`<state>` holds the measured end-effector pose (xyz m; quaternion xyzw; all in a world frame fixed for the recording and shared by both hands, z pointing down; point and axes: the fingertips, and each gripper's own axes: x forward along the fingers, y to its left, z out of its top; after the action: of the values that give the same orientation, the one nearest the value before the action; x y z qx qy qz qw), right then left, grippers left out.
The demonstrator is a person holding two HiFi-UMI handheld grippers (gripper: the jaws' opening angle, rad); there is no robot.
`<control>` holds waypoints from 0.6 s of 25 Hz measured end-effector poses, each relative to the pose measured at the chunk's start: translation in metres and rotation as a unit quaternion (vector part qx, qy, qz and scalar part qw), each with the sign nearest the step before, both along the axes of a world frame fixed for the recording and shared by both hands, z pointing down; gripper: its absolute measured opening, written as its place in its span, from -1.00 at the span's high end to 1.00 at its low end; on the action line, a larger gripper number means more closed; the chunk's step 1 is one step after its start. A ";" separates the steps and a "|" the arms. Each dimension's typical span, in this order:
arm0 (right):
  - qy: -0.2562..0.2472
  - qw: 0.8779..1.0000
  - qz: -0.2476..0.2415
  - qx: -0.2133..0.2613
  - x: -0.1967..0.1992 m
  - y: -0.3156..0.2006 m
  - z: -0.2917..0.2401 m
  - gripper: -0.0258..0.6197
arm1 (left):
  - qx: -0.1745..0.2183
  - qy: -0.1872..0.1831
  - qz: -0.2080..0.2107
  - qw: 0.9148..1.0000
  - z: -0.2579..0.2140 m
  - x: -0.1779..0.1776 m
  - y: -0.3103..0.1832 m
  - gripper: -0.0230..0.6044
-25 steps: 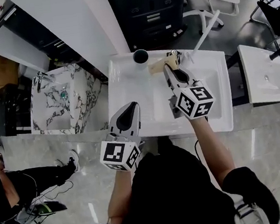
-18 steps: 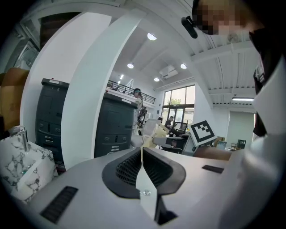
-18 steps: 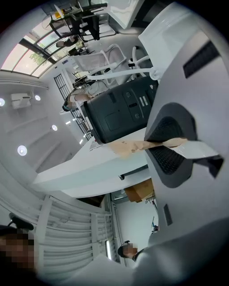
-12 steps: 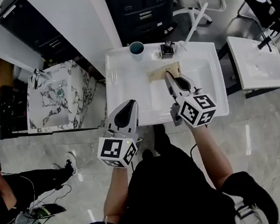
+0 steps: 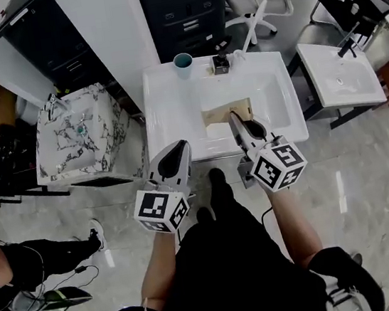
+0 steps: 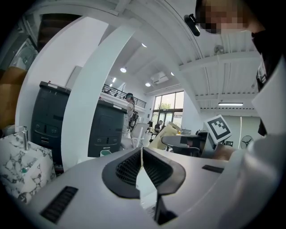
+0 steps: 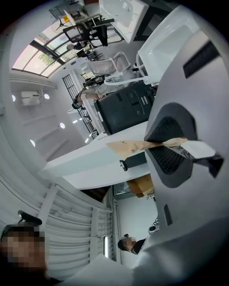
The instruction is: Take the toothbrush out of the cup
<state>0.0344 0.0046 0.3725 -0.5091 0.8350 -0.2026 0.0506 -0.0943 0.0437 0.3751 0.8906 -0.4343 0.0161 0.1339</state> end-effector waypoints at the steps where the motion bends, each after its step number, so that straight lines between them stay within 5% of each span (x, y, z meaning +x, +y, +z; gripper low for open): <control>1: -0.001 1.000 0.003 0.001 -0.001 0.010 -0.002 0.78 | 0.000 0.002 0.003 1.000 0.000 -0.001 0.006 0.84; 15: 0.017 0.999 0.023 0.039 -0.009 0.091 -0.028 0.77 | 0.014 0.003 0.023 1.000 -0.007 -0.012 0.047 0.84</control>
<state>0.0254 0.0951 0.3449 -0.5294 0.8309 -0.1600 0.0610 -0.1065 0.0908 0.3684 0.9021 -0.4138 0.0103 0.1224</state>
